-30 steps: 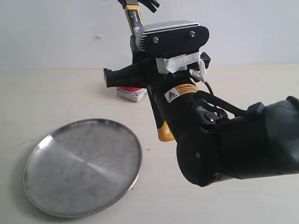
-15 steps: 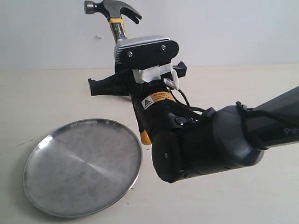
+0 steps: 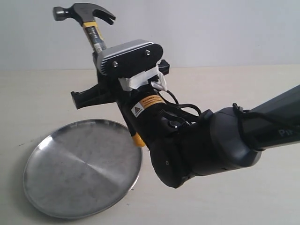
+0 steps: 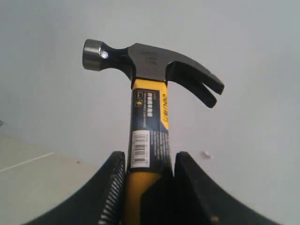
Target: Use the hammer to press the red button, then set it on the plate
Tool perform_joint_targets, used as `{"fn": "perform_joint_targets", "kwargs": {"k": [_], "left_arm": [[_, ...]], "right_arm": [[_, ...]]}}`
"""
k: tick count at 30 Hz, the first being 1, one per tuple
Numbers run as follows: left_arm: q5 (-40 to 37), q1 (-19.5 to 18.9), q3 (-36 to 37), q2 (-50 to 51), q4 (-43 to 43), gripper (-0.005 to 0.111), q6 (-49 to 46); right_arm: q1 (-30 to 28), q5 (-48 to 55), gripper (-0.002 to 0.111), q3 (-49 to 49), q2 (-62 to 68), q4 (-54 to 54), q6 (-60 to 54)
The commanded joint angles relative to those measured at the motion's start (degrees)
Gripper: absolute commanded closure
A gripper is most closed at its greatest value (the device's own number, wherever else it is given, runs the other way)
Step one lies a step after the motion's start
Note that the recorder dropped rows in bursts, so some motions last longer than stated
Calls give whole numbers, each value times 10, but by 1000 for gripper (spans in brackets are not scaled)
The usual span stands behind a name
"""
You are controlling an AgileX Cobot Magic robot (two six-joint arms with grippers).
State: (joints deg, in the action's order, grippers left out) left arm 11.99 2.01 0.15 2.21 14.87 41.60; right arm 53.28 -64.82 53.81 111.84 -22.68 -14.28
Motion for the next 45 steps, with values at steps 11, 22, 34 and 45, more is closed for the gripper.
{"fn": "perform_joint_targets", "kwargs": {"k": [11, 22, 34, 45], "left_arm": [[266, 2, -11, 315, 78, 107, 10], [454, 2, -116, 670, 283, 107, 39], [580, 38, -207, 912, 371, 75, 106], [580, 166, -263, 933, 302, 30, 113]], "right_arm": [[1, -51, 108, 55, -14, 18, 10], [1, -51, 108, 55, -14, -9, 10], [1, -51, 108, 55, -14, -27, 11], [1, -51, 108, 55, -11, -29, 11]]}}
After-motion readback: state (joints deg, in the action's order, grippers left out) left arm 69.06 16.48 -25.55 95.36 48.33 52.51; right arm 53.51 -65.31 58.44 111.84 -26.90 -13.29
